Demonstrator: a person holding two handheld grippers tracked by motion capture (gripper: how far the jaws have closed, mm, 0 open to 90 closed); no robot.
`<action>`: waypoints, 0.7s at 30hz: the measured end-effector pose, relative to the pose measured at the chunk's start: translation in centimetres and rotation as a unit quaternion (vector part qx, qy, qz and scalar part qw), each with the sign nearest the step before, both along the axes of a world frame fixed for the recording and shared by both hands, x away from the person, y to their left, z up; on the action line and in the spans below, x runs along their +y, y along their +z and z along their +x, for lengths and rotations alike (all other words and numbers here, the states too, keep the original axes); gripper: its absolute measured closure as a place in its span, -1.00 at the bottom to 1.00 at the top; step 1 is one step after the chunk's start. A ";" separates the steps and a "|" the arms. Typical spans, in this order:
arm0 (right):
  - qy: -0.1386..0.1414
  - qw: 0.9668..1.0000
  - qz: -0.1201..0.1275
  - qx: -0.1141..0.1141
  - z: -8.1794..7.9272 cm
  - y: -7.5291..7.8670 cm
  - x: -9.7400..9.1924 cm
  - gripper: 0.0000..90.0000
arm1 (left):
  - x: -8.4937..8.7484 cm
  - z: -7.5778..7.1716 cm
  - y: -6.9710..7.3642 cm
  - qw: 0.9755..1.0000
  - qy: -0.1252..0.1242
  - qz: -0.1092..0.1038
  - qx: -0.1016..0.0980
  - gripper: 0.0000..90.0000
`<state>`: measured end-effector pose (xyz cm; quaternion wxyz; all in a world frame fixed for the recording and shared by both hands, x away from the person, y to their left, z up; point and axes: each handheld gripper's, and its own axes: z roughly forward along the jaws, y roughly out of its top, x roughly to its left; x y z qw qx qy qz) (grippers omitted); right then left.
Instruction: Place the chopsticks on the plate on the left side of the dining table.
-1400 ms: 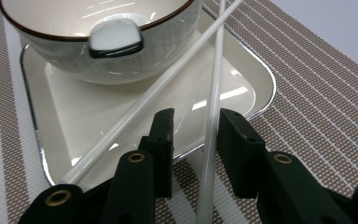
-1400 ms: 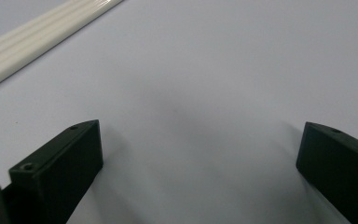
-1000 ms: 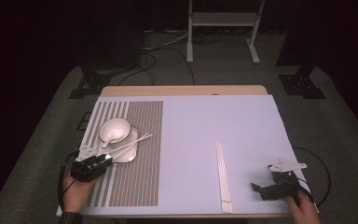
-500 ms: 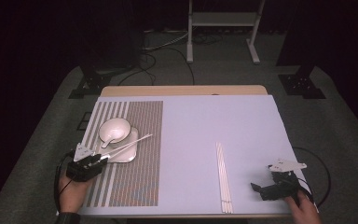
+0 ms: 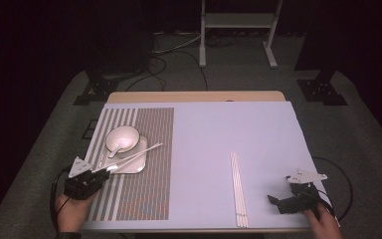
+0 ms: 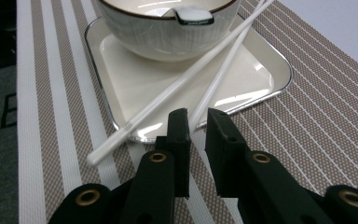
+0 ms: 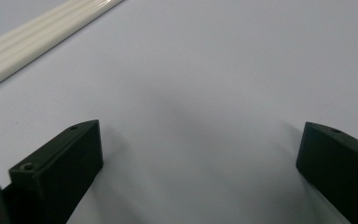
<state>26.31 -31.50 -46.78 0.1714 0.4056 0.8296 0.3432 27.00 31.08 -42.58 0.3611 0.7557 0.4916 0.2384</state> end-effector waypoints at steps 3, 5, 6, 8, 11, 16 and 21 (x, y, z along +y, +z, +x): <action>0.000 1.000 0.000 0.000 0.0 0.0 0.0 -1.00 | 0.2 -0.5 -0.1 1.000 0.003 -0.007 0.005 0.86; 0.000 1.000 0.000 0.000 0.0 0.0 0.0 -1.00 | 0.3 -0.8 -0.1 1.000 0.004 -0.008 0.007 0.92; 0.000 1.000 0.000 0.000 0.0 0.0 0.0 -1.00 | 0.4 -1.0 -0.1 1.000 0.005 -0.010 0.008 0.95; 0.000 1.000 0.000 0.000 0.0 0.0 0.0 -1.00 | 0.4 -1.2 -0.1 1.000 0.005 -0.011 0.011 0.99; 0.000 1.000 0.000 0.000 0.0 0.0 0.0 -1.00 | 0.4 -1.4 -0.3 1.000 0.008 -0.007 0.016 1.00; 0.000 1.000 0.000 0.000 0.0 0.0 0.0 -1.00 | 0.8 -1.2 -0.8 1.000 0.016 -0.004 0.021 1.00; 0.001 1.000 0.000 0.000 0.0 0.0 0.0 -1.00 | 1.2 -1.0 -1.1 0.999 0.024 -0.002 0.026 1.00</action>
